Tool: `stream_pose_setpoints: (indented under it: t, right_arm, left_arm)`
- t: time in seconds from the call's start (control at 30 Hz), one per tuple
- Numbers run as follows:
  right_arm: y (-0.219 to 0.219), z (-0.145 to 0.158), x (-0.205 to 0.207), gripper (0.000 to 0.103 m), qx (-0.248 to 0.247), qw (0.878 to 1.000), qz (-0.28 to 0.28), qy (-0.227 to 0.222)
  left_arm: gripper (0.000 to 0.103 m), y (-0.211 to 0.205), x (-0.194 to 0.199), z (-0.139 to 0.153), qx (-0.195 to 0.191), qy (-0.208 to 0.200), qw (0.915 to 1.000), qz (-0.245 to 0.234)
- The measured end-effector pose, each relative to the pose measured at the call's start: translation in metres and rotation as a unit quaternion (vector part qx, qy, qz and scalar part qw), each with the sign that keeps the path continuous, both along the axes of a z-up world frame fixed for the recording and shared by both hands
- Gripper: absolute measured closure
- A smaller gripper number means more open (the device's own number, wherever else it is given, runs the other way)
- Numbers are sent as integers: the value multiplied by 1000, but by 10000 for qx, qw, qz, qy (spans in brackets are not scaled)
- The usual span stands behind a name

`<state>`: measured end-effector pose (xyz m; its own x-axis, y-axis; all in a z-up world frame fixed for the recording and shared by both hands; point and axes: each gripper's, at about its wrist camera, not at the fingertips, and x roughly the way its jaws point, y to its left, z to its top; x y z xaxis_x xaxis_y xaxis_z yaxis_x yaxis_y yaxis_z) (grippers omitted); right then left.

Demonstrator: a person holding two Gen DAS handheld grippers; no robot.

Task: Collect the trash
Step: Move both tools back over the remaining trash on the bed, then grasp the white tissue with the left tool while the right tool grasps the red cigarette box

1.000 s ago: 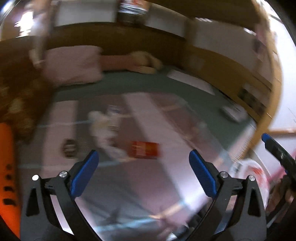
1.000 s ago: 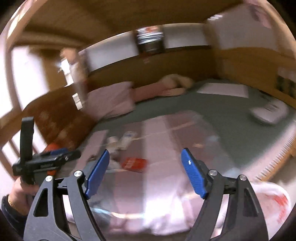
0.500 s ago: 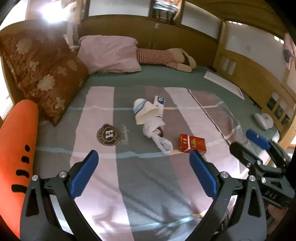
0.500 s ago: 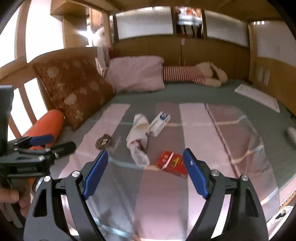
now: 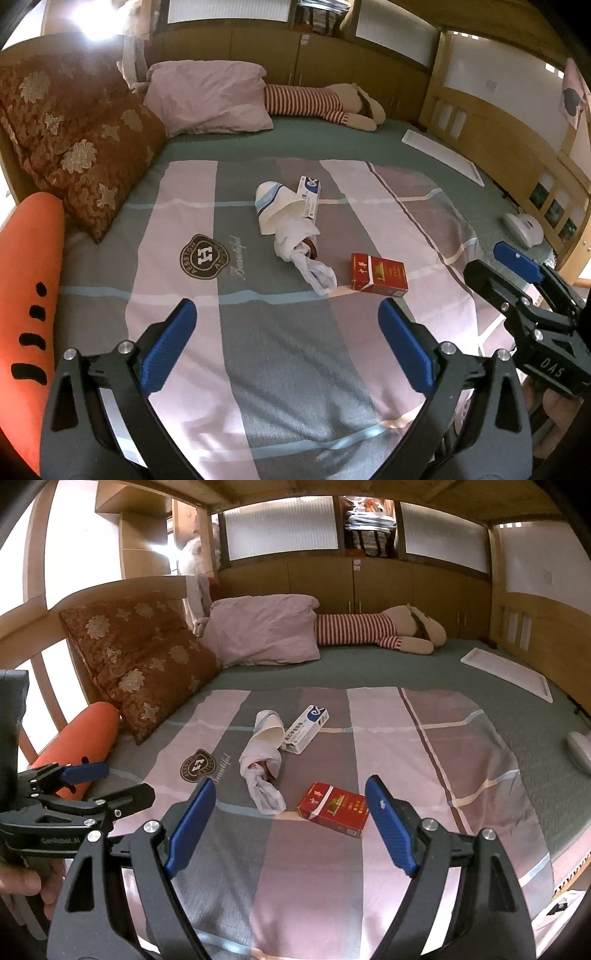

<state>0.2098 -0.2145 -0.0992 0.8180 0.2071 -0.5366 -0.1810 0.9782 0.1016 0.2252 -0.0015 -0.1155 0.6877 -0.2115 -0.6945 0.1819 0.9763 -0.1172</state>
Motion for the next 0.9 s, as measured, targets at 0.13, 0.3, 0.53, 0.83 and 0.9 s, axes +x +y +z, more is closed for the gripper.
stream_pose_setpoints:
  t: [0.13, 0.3, 0.53, 0.83, 0.9]
  right_arm:
    - [0, 0, 0, 22, -3, 10000, -2, 2]
    - [-4, 0, 4, 22, -116, 9998, 136, -43]
    - [-30, -36, 59, 22, -735, 9884, 1189, 586]
    - [-30, -108, 120, 22, -1393, 9654, 1890, 1137]
    - [-31, -123, 130, 22, -1383, 9606, 2028, 1300]
  left_arm:
    - [5, -2, 1, -2, 19, 21, 10000, -39]
    - [5, -6, 5, -7, 20, 81, 10000, -43]
    - [5, -21, 45, -25, 54, 316, 9995, -71]
    - [5, -47, 124, -66, 104, 644, 9979, -33]
    - [5, -49, 141, -80, 143, 768, 9969, 32]
